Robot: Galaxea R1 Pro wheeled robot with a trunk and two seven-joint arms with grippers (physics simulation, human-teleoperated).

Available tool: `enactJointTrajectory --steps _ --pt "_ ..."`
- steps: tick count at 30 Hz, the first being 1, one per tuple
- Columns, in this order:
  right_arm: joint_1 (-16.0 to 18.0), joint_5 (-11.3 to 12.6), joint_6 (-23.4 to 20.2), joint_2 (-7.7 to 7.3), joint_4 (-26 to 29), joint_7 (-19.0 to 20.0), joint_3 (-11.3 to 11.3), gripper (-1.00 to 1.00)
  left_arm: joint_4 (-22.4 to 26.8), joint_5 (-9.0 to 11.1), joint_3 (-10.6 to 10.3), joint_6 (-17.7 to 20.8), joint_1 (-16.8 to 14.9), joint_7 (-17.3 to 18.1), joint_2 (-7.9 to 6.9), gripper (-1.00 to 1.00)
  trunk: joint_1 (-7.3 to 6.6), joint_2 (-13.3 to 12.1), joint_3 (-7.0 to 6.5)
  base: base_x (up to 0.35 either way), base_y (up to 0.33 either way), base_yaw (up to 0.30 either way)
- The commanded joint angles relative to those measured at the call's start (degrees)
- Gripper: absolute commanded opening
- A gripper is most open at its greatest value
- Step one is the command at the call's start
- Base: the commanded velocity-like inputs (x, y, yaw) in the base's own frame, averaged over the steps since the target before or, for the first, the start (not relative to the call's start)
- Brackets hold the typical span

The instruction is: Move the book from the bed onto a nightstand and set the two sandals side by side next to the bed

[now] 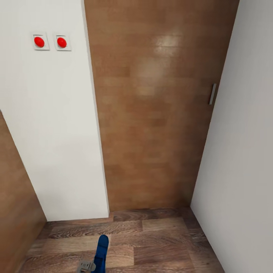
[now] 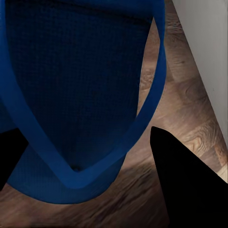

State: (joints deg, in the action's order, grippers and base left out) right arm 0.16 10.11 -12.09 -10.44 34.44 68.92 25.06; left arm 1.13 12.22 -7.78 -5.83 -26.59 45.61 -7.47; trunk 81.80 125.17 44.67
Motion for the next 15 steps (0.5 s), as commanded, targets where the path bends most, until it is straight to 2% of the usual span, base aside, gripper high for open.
enactJointTrajectory --steps 1,15 --pt "0.02 0.26 -0.60 -0.01 0.01 0.19 0.08 1.00 -0.08 0.26 -0.48 -0.50 -0.05 -0.08 0.00 -1.00 -0.01 0.03 0.00 0.000 0.000 0.235" --pt "0.02 0.26 -0.57 -0.02 0.01 0.21 0.17 1.00 -0.08 0.26 -0.48 -0.50 -0.04 -0.08 0.28 -1.00 -0.01 0.03 -0.78 0.000 0.000 0.236"
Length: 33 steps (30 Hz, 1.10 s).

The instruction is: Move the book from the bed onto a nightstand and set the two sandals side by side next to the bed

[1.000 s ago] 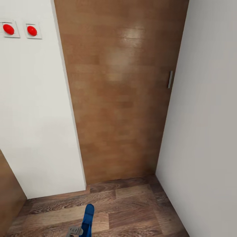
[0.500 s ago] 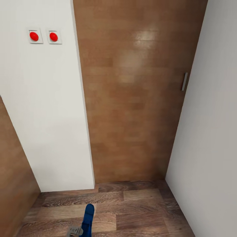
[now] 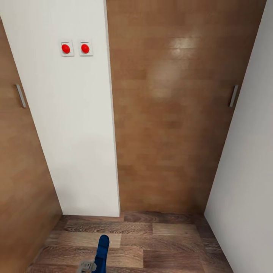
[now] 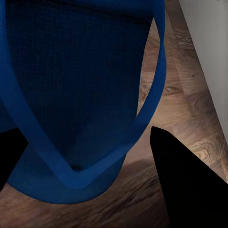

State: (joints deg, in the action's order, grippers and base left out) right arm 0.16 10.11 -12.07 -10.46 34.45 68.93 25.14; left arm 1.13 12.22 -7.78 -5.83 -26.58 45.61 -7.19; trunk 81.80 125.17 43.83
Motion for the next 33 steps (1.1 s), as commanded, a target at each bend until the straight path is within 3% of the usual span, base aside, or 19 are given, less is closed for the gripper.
enactJointTrajectory --steps 1,26,33 --pt "0.02 0.26 -0.61 0.00 0.00 0.19 0.08 1.00 -0.08 0.26 -0.48 -0.49 -0.05 -0.09 0.04 -1.00 -0.01 0.03 0.00 0.000 0.000 0.237" --pt "0.02 0.26 -0.61 0.00 0.00 0.16 0.08 1.00 -0.11 0.26 -0.45 -0.49 -0.05 -0.17 0.94 -1.00 -0.01 0.03 -1.10 0.000 0.000 0.238" --pt "0.02 0.26 -0.60 0.07 0.00 0.16 0.07 1.00 -0.08 0.09 -0.47 -0.55 2.00 -0.17 0.94 -1.00 -0.01 0.03 -1.38 0.000 0.000 0.238"
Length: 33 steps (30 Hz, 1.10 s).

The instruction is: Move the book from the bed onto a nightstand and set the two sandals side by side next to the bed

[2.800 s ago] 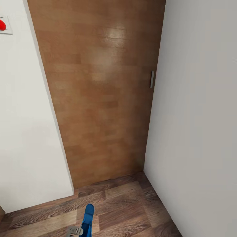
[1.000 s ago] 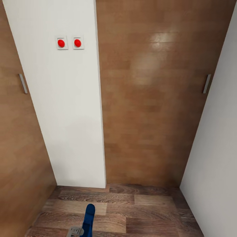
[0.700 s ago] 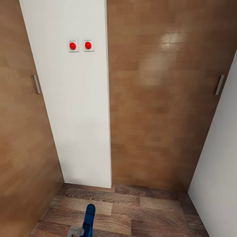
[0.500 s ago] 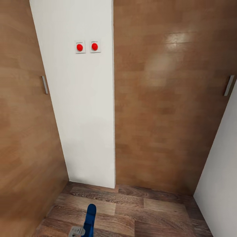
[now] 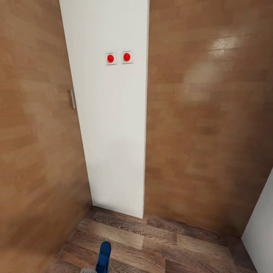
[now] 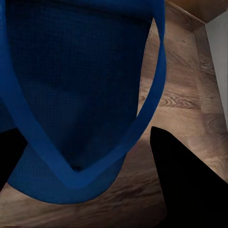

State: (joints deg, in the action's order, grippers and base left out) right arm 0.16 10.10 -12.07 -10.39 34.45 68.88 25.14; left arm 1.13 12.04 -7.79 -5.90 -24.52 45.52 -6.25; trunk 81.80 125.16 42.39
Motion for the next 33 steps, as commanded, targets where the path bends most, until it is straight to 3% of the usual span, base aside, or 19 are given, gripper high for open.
enactJointTrajectory --steps 1,7,16,25,33 --pt "0.02 0.27 -0.59 -0.02 0.00 0.20 0.08 1.00 -0.07 0.27 -0.44 -0.50 0.03 -0.08 -0.03 -1.00 -0.01 0.03 0.02 0.000 0.000 0.238" --pt "0.02 0.33 -0.59 -0.13 -0.03 0.17 0.16 1.00 -0.14 0.53 -0.30 -0.88 0.63 -0.04 -0.43 -1.00 -0.01 0.03 -0.22 0.000 0.000 0.238" --pt "0.02 0.27 -0.59 -0.26 -0.25 0.15 0.08 1.00 -0.16 0.95 -0.13 -5.41 3.11 0.00 -0.48 -1.00 -0.01 0.03 -0.58 0.000 0.000 0.242" --pt "0.02 0.35 0.80 -0.65 -5.42 0.12 0.23 1.00 -0.16 0.90 -0.21 -5.70 3.59 -0.08 -0.03 -1.00 -0.01 0.03 -0.94 0.000 0.000 0.265" --pt "0.02 0.35 1.16 -0.62 -6.03 0.11 0.21 1.00 -0.16 0.89 -0.21 -5.70 3.61 -0.08 0.01 -1.00 -0.01 0.03 -1.26 0.000 0.000 0.269"
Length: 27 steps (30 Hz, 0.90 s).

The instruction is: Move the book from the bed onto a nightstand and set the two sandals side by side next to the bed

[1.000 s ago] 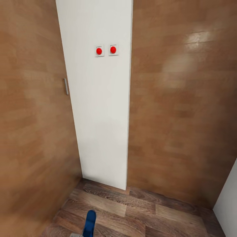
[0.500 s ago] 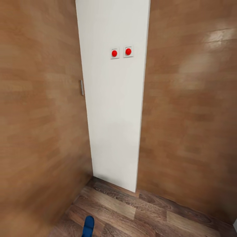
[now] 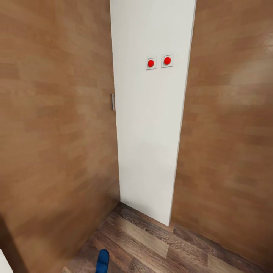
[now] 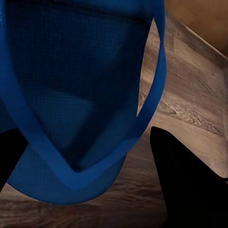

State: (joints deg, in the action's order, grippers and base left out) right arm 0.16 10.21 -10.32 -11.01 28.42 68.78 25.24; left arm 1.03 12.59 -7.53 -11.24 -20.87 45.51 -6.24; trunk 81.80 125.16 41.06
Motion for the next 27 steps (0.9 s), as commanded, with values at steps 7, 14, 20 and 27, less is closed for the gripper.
enactJointTrajectory --steps 7,14,20,27 --pt "0.02 0.23 -0.58 0.02 -0.03 0.22 0.15 1.00 -0.06 0.33 -0.47 -0.36 -0.05 -0.07 0.06 -1.00 -0.01 0.03 -0.22 0.000 0.000 0.269" --pt "0.02 0.25 -0.58 0.02 -0.03 0.21 0.14 1.00 -0.06 0.34 -0.47 -0.36 -0.05 -0.07 0.75 -1.00 -0.01 0.03 -0.50 0.000 0.000 0.269" --pt "0.02 0.24 -0.58 0.00 -0.03 0.22 0.16 1.00 -0.06 0.33 -0.47 -0.36 -0.05 -0.07 0.87 -1.00 -0.01 0.03 -0.74 0.000 0.000 0.269" --pt "0.02 0.25 -0.58 -0.04 -0.03 0.22 0.16 1.00 -0.06 0.34 -0.47 -0.36 -0.05 -0.07 0.88 -1.00 -0.01 0.03 -1.02 0.000 0.000 0.269"
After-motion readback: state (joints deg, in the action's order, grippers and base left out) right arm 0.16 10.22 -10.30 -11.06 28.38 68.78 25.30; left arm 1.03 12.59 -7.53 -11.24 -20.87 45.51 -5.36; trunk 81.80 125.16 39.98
